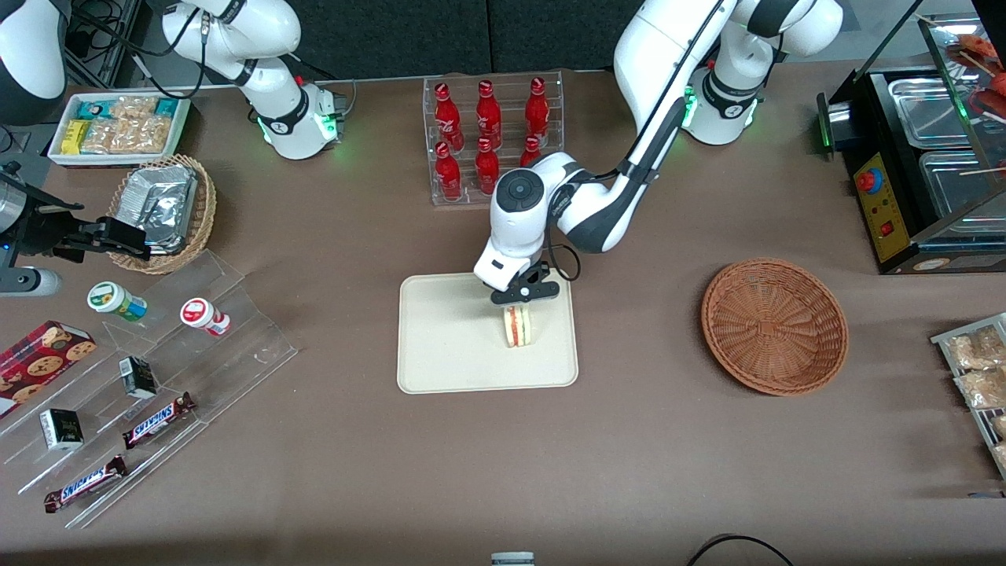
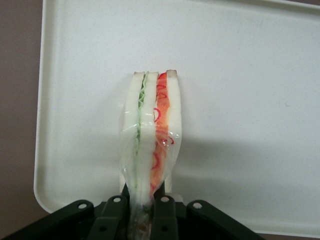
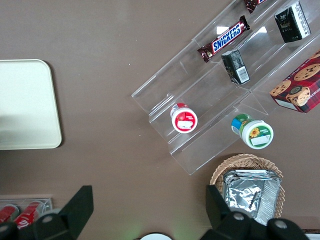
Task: Place sandwich from basket to tray
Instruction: 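Open the left gripper to release the sandwich upright on the tray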
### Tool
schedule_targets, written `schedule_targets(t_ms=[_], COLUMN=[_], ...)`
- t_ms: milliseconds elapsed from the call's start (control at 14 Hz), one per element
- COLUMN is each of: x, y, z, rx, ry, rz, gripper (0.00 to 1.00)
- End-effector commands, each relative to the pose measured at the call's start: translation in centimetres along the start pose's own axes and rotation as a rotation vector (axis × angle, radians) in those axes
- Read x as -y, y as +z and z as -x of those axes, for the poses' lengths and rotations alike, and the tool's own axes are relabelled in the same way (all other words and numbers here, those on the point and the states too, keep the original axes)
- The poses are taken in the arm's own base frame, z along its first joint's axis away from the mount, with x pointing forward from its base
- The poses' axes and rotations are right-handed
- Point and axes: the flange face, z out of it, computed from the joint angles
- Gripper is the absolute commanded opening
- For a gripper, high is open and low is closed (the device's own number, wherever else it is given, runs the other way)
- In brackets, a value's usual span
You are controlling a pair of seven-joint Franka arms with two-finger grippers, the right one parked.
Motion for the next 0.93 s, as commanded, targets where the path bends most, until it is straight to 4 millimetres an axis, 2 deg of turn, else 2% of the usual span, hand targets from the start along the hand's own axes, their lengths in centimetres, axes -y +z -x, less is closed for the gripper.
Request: schedule_targets(t_ms=[0, 71, 143, 286, 357, 571, 643, 857], x=[-0.9, -0.9, -0.9, -0.9, -0.9, -0.9, -0.6, 2.4], y=[0.1, 0.2, 0.4, -0.1, -0.7, -4.3, -6.1, -13.4], z=[-0.3, -0.2, -0.2, -0.5, -0.8, -1.7, -2.0, -4.6], rx=[-0.017, -0.017, -0.016, -0.021, -0.026, -0.040, -0.044, -0.052], ry=[0.022, 0.023, 0.025, 0.051, 0.047, 0.029, 0.020, -0.032], rz=[0.026, 0.028, 0.027, 0.031, 0.038, 0.058, 0.059, 0.036], gripper=[0.17, 0.19, 0.28, 1.00, 1.00, 1.00, 1.00, 1.00])
